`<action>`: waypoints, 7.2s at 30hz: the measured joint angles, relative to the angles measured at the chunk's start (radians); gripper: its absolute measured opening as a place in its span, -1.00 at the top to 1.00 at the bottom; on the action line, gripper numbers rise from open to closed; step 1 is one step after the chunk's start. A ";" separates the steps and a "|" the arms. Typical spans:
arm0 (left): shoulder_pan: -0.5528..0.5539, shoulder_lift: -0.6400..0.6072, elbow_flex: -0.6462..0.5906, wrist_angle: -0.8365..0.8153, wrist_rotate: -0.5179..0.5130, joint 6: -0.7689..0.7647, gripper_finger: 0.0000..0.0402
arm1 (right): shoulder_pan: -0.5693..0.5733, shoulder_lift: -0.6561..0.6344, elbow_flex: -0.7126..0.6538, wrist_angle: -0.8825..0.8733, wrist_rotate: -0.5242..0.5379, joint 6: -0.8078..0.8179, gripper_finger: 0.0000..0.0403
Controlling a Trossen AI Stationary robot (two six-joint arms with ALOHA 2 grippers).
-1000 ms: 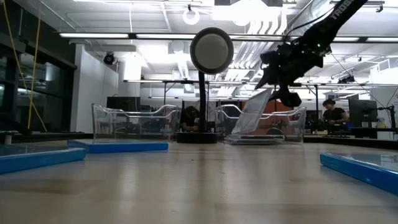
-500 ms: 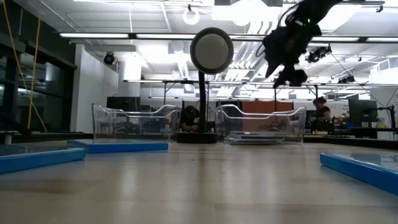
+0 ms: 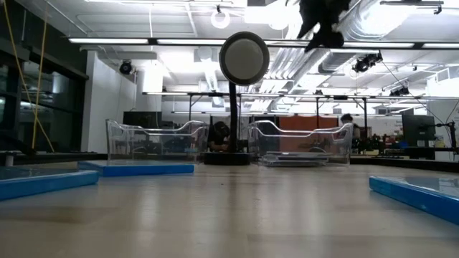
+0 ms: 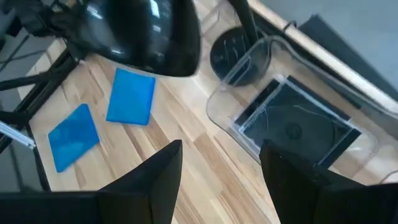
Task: Pick & place jewel cases by type
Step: Put the top left blue CD case into the left transparent bin
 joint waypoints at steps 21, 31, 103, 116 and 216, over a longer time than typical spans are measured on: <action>0.000 -0.325 -0.637 0.038 0.333 -0.716 1.00 | 0.651 -0.359 -0.399 0.332 0.380 0.651 0.01; 0.000 -0.477 -0.780 0.231 0.372 -0.637 1.00 | 0.862 -0.295 -0.883 1.211 0.576 0.897 0.01; 1.119 -0.054 -1.190 1.308 1.512 0.193 0.18 | 0.859 0.086 -0.802 1.293 0.350 0.791 0.01; 1.119 -0.051 -1.105 1.325 1.532 0.335 -0.08 | 0.822 0.086 -0.802 1.292 0.359 0.791 0.01; 0.602 0.338 -1.020 1.552 1.399 0.230 -0.08 | 0.961 0.423 -0.801 1.400 0.648 1.366 0.01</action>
